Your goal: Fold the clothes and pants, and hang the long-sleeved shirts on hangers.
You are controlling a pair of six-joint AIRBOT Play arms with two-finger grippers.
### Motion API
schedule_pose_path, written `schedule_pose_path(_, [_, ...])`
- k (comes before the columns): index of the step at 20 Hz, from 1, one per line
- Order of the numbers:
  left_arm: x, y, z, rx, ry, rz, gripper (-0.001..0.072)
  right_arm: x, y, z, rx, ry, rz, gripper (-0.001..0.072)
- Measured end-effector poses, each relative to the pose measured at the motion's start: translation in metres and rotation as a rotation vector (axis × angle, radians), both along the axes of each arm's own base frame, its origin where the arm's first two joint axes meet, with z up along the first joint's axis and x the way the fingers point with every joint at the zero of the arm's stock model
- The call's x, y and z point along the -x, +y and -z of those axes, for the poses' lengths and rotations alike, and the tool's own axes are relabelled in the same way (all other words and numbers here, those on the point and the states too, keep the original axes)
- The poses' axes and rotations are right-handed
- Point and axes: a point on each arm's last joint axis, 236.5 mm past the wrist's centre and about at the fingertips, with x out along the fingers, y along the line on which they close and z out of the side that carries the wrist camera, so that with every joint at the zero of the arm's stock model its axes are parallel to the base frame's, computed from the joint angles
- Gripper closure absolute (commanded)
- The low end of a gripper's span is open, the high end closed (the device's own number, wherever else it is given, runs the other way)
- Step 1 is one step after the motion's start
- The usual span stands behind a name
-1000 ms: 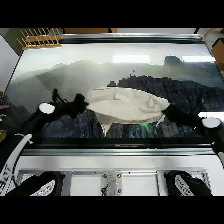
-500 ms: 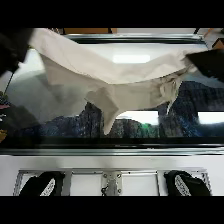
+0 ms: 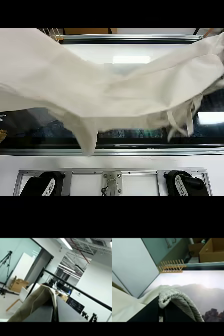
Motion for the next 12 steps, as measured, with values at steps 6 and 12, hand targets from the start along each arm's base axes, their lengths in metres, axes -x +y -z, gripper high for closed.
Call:
schedule_pose_path(6, [-0.122,0.003,0.051,-0.091,0.219,-0.072,0.0704,-0.028,-0.014,0.055,-0.059,0.3,0.042,0.0692])
schedule_pose_path(12, [-0.318,-0.043,0.24,-0.18,0.642,-0.006,0.0704,-0.12,-0.051,0.22,0.028,0.799,0.157,0.0692])
